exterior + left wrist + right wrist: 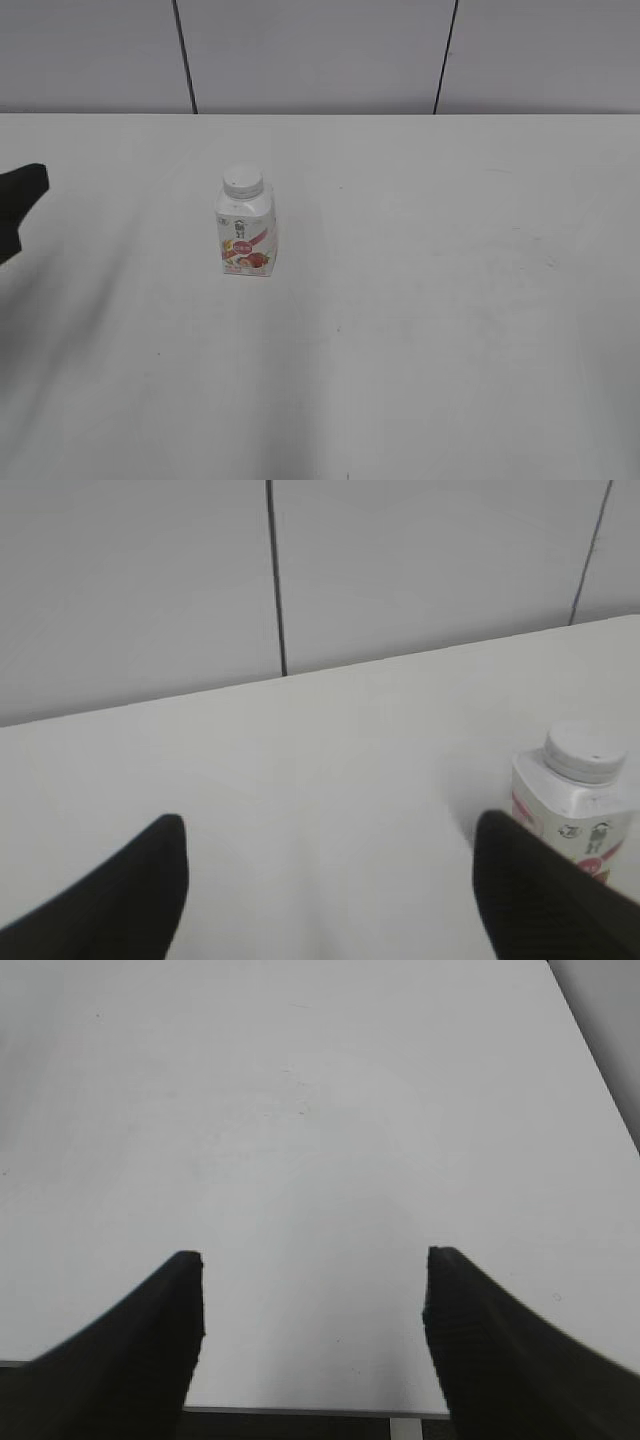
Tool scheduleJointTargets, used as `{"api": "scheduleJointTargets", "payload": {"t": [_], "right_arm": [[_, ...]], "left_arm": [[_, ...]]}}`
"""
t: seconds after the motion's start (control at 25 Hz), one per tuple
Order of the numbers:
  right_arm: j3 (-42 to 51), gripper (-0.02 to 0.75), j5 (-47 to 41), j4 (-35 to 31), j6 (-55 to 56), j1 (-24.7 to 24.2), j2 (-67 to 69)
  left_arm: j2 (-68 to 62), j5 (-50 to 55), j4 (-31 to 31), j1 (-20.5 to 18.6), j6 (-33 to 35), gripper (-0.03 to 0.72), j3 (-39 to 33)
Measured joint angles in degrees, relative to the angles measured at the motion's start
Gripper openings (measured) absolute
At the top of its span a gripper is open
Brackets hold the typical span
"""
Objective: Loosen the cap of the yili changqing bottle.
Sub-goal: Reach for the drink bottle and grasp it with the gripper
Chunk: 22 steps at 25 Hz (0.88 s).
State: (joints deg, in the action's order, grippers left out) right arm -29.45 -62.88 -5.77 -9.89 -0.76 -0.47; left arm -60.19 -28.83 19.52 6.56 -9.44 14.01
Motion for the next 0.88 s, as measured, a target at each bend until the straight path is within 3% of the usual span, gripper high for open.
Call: {"api": "scheduleJointTargets", "payload": {"t": [0.44, 0.68, 0.88], "right_arm": [[0.0, 0.545, 0.0, 0.0, 0.0, 0.0, 0.0], [0.0, 0.545, 0.0, 0.0, 0.0, 0.0, 0.0], [0.0, 0.545, 0.0, 0.0, 0.0, 0.0, 0.0]], "left_arm": [[-19.53, -22.75, 16.98, -2.47, -2.8, 0.536, 0.18], [-26.82, -25.29, 34.79, -8.76, -13.52, 0.536, 5.45], [-31.66, -28.47, 47.44, -12.57, -15.69, 0.536, 11.07]]}}
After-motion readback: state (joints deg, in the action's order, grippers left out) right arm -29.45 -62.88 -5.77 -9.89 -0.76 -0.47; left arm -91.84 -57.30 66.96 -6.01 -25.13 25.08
